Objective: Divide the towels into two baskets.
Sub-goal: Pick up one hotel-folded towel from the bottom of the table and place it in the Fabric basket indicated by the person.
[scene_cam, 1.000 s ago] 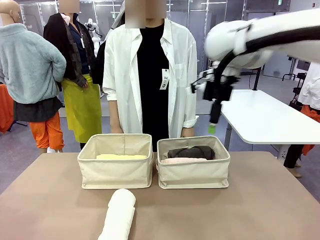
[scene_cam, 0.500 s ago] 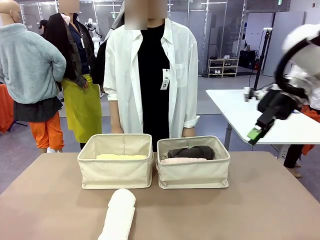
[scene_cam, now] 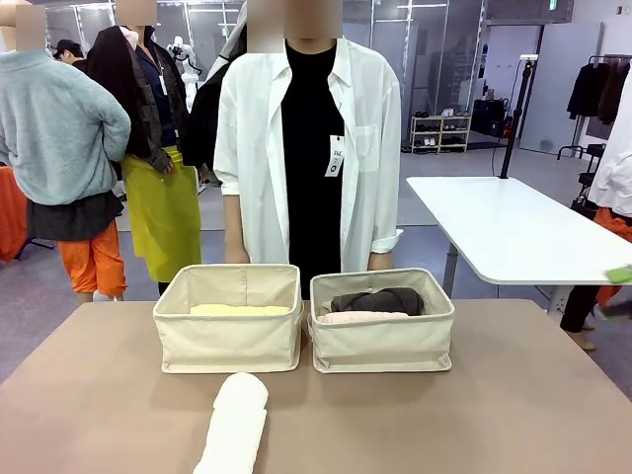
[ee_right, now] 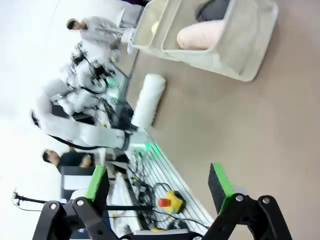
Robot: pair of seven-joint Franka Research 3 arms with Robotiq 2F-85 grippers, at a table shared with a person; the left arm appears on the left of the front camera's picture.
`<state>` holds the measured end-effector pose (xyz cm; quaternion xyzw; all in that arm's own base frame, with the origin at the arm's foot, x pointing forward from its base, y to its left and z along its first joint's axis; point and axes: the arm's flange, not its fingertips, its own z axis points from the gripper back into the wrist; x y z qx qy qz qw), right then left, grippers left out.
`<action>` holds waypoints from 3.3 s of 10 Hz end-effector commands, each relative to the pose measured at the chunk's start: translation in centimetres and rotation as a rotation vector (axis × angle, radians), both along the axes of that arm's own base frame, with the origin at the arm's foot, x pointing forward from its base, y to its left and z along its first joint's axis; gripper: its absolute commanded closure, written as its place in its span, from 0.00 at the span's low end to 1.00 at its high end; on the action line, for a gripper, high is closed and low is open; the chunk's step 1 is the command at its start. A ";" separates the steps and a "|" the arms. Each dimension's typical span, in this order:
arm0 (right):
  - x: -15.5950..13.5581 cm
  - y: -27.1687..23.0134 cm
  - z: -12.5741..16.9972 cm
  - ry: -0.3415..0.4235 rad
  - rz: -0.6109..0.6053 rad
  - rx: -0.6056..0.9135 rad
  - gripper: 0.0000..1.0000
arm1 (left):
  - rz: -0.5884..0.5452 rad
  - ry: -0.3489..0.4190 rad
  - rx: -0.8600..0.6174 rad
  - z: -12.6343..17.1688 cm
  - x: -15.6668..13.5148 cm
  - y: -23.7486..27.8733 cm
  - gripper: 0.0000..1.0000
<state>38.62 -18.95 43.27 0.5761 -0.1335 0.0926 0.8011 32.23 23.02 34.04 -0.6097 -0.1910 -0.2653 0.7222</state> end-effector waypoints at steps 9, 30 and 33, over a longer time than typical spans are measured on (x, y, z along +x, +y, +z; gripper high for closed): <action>-3.9 -6.1 -1.9 0.068 -0.087 0.145 0.00 | 0.000 -0.015 -0.009 0.2 -0.4 0.0 0.00; -3.9 -6.1 -1.9 0.068 -0.087 0.145 0.00 | 0.406 0.244 0.719 4.7 -2.2 -34.7 0.00; -3.9 -6.1 -1.9 0.068 -0.087 0.145 0.00 | 0.389 0.300 0.822 2.8 -3.2 -37.4 0.00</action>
